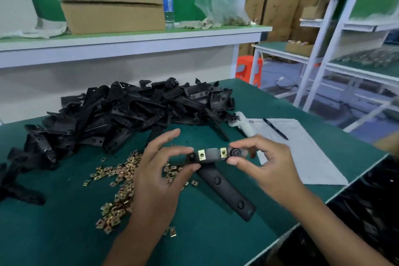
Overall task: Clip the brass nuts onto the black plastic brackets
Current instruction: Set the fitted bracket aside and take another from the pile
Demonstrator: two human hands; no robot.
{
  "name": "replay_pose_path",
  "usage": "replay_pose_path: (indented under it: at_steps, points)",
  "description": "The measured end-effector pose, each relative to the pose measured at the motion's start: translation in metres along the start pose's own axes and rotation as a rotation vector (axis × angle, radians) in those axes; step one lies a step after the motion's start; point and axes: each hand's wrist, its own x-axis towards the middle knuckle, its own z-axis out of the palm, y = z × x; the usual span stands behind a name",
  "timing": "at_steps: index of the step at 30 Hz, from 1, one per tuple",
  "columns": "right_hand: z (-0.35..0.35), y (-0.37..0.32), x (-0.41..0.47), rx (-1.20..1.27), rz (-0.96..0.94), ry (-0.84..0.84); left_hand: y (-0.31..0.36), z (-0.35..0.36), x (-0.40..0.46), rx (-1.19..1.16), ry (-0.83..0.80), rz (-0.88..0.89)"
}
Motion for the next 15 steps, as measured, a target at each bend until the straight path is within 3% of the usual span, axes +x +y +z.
replay_pose_path:
  at_steps: [5, 10, 15]
  points:
    - [-0.046, 0.003, -0.025, -0.124, -0.011, 0.112, 0.023, 0.040, 0.003, 0.025, -0.098, 0.057]
    - [-0.122, 0.006, -0.086, -0.349, 0.073, 0.271, 0.064, 0.117, -0.014, -0.030, -0.212, 0.145]
    - [-0.186, 0.004, -0.148, -0.562, 0.236, 0.448, 0.114, 0.196, -0.044, -0.127, -0.403, 0.098]
